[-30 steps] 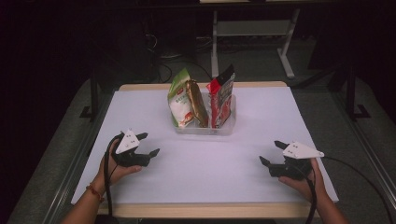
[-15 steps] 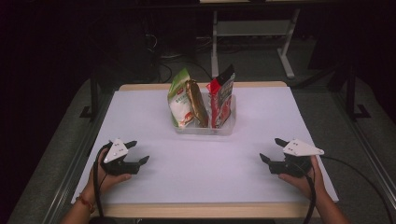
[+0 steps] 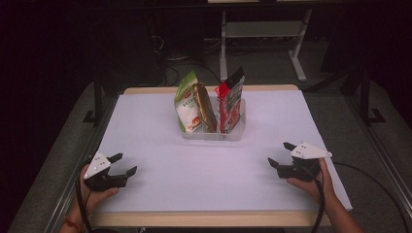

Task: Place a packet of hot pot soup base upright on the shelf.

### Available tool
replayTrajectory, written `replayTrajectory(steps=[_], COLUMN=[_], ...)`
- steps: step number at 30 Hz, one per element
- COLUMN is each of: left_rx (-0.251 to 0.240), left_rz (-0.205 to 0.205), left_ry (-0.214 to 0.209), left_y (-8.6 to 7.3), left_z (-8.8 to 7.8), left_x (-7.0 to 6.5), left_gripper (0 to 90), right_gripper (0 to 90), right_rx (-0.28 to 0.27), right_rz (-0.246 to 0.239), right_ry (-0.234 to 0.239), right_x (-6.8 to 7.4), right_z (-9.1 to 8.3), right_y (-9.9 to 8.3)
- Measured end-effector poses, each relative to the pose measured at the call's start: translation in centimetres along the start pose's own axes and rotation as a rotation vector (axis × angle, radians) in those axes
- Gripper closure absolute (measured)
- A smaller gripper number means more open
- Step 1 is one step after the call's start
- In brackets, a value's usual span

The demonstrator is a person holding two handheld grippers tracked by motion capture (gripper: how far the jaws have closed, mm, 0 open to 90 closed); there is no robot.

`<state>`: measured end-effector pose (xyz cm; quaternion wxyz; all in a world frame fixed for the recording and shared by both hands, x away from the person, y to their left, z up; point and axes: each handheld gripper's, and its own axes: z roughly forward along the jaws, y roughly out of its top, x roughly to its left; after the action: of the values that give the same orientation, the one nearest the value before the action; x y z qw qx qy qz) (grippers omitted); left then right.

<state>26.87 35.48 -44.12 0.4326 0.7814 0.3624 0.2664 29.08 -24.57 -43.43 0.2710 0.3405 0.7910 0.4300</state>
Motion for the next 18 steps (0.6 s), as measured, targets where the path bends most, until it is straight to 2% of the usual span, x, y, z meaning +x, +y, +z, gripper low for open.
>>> replayTrajectory(steps=[3, 7, 18], left_rx=[-0.011, -0.04, -0.046], left_rz=[-0.025, -0.045, -0.033], left_ry=[0.014, 0.017, 0.011], left_y=[-0.45, -0.19, 0.17], left_z=[-0.48, -0.65, -0.65], left_x=[0.4, 0.64, 0.06], left_gripper=[24.2, 24.2, 23.8], right_gripper=[20.9, 20.9, 20.9], right_rx=[-0.001, 0.003, 0.001], right_rz=[0.015, 0.02, 0.007], right_ry=[0.0, -0.006, -0.017], right_x=[-0.23, -0.29, 0.03], right_z=[0.04, -0.04, -0.5], right_y=[-0.19, -0.35, -0.28])
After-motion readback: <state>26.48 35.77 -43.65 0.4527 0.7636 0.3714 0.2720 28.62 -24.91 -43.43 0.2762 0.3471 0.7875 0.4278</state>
